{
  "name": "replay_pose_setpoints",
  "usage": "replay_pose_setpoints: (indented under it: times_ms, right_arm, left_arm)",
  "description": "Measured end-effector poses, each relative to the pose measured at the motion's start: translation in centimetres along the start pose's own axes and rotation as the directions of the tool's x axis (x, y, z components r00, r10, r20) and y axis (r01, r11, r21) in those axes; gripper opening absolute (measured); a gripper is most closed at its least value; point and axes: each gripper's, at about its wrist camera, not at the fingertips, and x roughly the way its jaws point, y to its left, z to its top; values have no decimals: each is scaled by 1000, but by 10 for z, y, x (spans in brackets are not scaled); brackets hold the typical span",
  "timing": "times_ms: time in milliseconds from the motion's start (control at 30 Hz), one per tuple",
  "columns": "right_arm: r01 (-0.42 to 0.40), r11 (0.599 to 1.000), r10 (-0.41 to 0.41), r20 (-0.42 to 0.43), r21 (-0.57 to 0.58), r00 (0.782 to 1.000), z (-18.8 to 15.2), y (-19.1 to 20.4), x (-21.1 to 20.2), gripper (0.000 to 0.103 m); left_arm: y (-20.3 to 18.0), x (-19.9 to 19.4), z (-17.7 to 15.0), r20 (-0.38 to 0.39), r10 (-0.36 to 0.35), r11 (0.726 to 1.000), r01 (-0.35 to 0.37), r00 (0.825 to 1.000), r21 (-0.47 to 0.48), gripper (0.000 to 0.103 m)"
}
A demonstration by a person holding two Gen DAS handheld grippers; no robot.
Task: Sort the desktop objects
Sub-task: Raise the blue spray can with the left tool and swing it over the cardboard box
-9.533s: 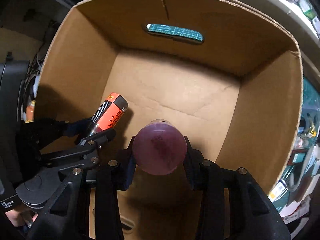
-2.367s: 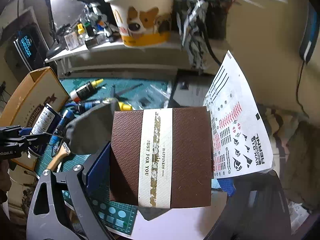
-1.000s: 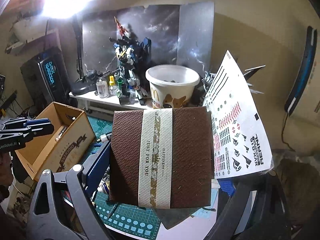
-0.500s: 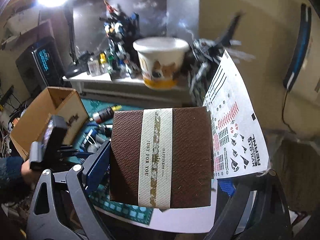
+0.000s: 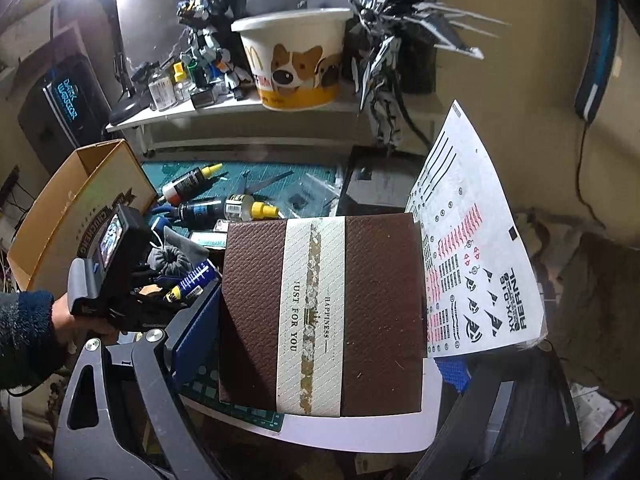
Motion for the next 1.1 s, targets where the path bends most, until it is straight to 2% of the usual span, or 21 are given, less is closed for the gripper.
replay_pose_setpoints:
  times_ms: [367, 533, 900, 1100]
  right_arm:
    - [-5, 1000, 5, 5, 6, 1000, 5, 8, -2, 92]
    - [-15, 1000, 15, 24, 3, 1000, 14, 21, -10, 92]
    - [-24, 999, 27, 89, -28, 996, 41, 59, -45, 92]
    - [-11, 999, 18, 146, -51, 989, 62, 75, -77, 92]
  left_arm:
    - [0, -39, 0, 60, 4, 999, -1, 998, -49, 45]
    - [0, -90, 5, 150, -5, 997, 17, 989, -79, 45]
    - [10, -209, 12, 351, 55, 990, -5, 935, -142, 44]
    - [22, -272, 3, 454, 98, 984, -19, 885, -175, 44]
